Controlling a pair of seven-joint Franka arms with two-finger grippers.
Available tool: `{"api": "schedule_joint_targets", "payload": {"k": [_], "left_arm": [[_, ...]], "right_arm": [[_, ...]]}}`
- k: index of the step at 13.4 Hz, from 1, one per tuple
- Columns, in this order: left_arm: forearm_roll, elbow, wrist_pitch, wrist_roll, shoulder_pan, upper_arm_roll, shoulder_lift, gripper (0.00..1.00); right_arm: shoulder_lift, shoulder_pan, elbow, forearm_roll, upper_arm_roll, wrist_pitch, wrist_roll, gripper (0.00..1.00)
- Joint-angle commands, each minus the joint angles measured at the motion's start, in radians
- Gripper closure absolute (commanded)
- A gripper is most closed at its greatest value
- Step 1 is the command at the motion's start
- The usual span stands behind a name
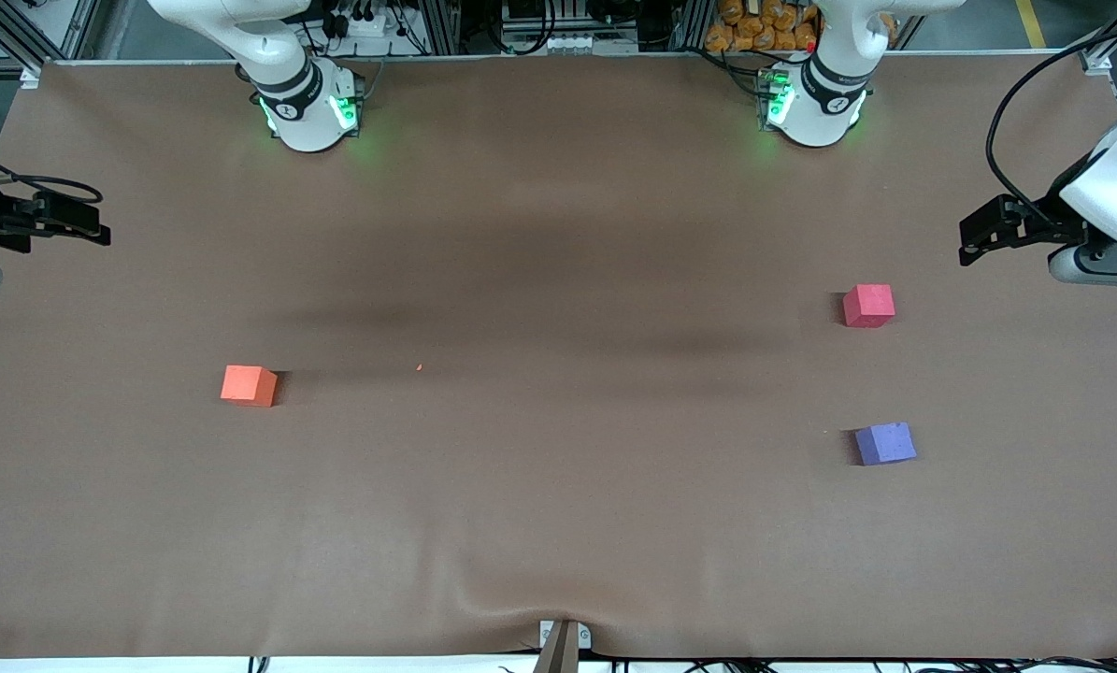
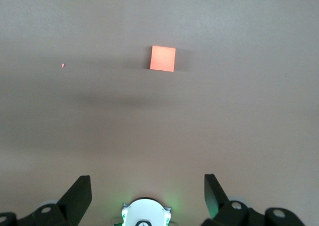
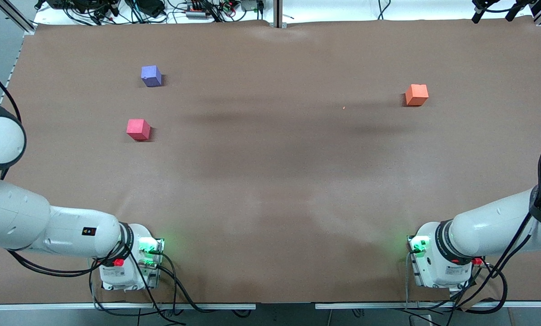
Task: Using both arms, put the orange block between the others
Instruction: 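Reach the right gripper down to the orange cube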
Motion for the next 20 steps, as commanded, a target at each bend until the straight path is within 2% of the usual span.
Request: {"api": "schedule_joint_targets", "payload": {"k": [1,13,18,20], "left_arm": [[0.027,-0.018,-0.003,-0.017,0.007,-0.013,-0.022,0.00],[0.025,-0.018,-0.006,-0.014,0.010,-0.012,-0.020,0.00],[0.025,-0.017,-0.006,-0.013,0.010,-0.012,-0.020,0.00],[0.025,-0.018,-0.010,-0.011,0.010,-0.012,-0.022,0.00]], "right_arm": [[-0.014,-0.003,-0.001,-0.013,0.001,-0.009,0.012,0.00],[0.026,0.011,-0.010,-0.015,0.003,0.019,0.012,0.00],[0.141,0.011,-0.010,-0.013,0.003,0.127,0.012,0.00],[0.230,0.022,-0.010,0.001,0.004,0.196,0.013,0.00]]}}
